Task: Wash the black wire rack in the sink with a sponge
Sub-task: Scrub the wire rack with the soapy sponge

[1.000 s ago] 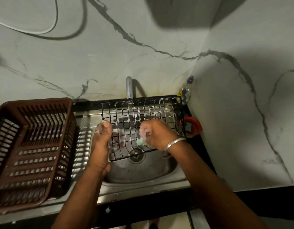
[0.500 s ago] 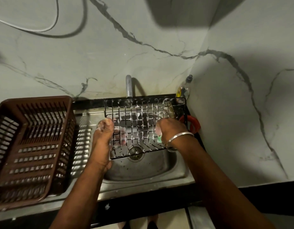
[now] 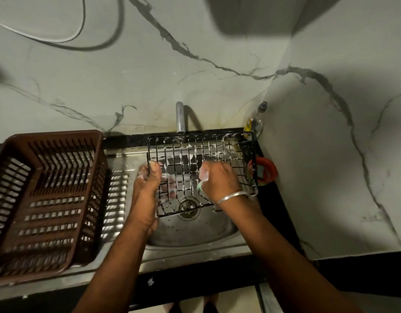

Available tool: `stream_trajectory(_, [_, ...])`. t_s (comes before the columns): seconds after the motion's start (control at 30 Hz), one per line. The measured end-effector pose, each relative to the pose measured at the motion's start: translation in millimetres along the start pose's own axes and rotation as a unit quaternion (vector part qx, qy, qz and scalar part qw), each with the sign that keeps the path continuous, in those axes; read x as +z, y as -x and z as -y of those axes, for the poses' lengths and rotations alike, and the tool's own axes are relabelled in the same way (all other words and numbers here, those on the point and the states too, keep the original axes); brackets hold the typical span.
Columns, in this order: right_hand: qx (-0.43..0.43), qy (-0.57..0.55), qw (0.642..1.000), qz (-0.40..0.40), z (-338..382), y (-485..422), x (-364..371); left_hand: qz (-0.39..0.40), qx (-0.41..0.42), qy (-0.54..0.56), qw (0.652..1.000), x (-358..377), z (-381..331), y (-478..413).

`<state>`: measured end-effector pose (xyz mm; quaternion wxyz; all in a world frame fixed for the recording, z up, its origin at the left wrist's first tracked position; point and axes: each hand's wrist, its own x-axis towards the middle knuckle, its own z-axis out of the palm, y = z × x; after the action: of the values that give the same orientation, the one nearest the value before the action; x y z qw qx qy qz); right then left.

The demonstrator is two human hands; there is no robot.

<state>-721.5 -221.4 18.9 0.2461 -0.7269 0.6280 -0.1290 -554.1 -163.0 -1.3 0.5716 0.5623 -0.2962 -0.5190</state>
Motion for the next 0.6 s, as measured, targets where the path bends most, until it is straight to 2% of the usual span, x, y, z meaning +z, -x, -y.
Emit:
stream_trajectory(0.37, [-0.065,-0.064,0.996,0.004,36.6,9.8,33.1,0.030,0.015,-0.028,0.999,14.6,-7.6,7.0])
stream_trajectory(0.47, [-0.086,-0.048,0.995,0.013,38.4,9.3,34.6,0.015,0.019,-0.036,0.999,9.8,-4.8,5.9])
stream_trajectory(0.6, [-0.090,-0.084,0.992,0.016,36.0,12.0,32.6,0.016,0.015,-0.038,0.999,8.4,-4.9,1.7])
